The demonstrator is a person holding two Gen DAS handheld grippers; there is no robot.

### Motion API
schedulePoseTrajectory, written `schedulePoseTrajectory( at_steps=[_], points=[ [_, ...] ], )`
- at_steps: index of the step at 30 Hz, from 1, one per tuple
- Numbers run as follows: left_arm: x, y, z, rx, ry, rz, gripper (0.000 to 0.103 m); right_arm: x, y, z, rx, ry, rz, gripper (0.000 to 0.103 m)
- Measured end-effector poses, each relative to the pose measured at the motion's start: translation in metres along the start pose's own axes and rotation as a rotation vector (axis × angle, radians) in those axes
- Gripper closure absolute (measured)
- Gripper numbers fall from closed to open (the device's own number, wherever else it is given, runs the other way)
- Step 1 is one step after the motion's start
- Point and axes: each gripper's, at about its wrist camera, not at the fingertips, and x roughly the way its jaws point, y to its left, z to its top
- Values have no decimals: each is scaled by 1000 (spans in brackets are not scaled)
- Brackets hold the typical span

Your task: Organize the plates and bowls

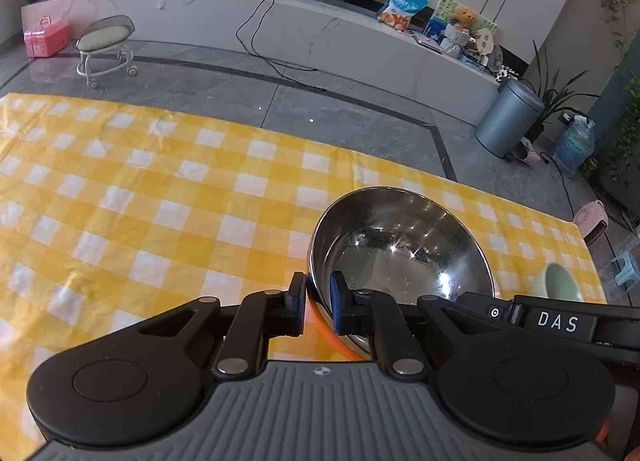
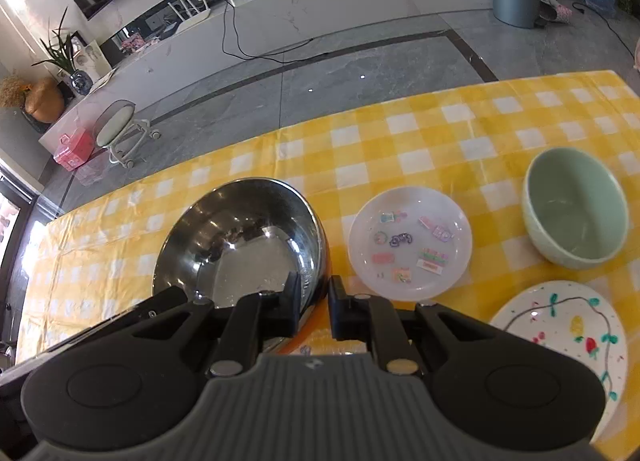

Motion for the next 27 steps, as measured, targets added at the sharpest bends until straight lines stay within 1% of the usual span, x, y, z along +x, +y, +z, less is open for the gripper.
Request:
schedulePoseTrajectory(
  at_steps=[6, 10, 14, 23, 27],
  points=[
    [-32, -6, -6, -1, -14, -2, 90, -32, -3, -7, 24, 7, 22, 92],
    [-57, -9, -16, -6, -33, -3, 90, -58, -1, -22, 4, -8, 26, 92],
    [-83, -11, -28, -5, -38, -13, 90, -85, -5, -39, 10, -20, 48, 92],
    [-143, -18, -68, -16, -68, -47, 91, -153, -19, -91, 10, -39, 78, 91],
    [-168, -23, -89, -8, -96, -60, 91, -183, -29, -118, 19, -54, 101, 91]
  ],
)
